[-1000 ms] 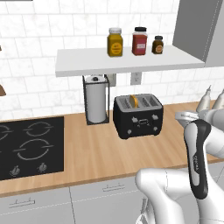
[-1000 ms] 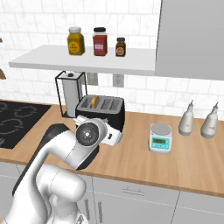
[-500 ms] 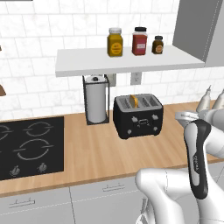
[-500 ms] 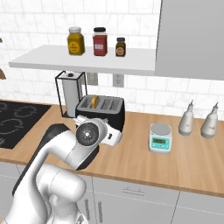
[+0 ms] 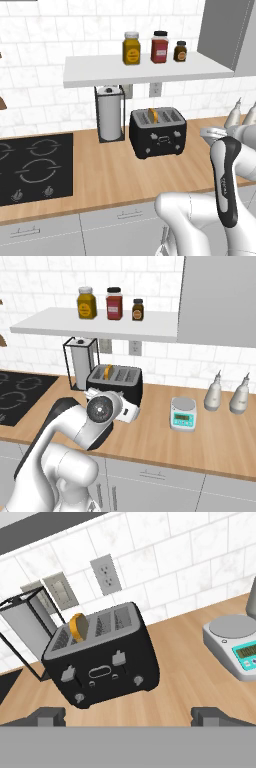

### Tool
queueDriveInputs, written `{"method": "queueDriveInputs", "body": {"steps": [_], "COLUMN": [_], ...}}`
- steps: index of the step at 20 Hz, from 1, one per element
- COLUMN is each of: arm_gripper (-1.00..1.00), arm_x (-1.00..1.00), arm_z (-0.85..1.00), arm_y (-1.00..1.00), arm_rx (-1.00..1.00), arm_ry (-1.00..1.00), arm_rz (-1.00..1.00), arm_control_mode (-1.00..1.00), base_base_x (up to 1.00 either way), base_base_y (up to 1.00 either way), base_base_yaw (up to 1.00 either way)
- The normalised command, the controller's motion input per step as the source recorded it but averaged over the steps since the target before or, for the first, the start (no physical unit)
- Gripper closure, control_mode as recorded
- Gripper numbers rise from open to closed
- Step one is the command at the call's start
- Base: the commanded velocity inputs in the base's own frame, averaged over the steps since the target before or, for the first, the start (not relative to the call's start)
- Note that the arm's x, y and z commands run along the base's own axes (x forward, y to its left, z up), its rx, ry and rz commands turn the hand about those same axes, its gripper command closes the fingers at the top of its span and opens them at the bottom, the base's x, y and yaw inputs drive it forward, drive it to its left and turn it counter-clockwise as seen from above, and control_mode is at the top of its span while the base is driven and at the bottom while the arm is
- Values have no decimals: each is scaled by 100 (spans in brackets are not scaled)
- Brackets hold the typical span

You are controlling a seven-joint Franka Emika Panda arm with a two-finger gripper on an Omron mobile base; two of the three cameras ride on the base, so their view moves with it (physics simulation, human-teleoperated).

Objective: Start the toaster. Once the lever pops up, take the bread to the plate on the dining counter.

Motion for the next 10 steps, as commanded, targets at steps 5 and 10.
{"method": "queueDriveInputs", "body": {"steps": [5,10], "arm_gripper": [-100,-100], "arm_x": [0,0], "arm_z": [0,0], "arm_y": [0,0], "arm_rx": [0,0], "arm_ry": [0,0], "arm_rz": [0,0], "arm_control_mode": [-100,-100], "base_base_x": [0,0], "base_base_y": [0,0], "base_base_yaw": [0,0]}}
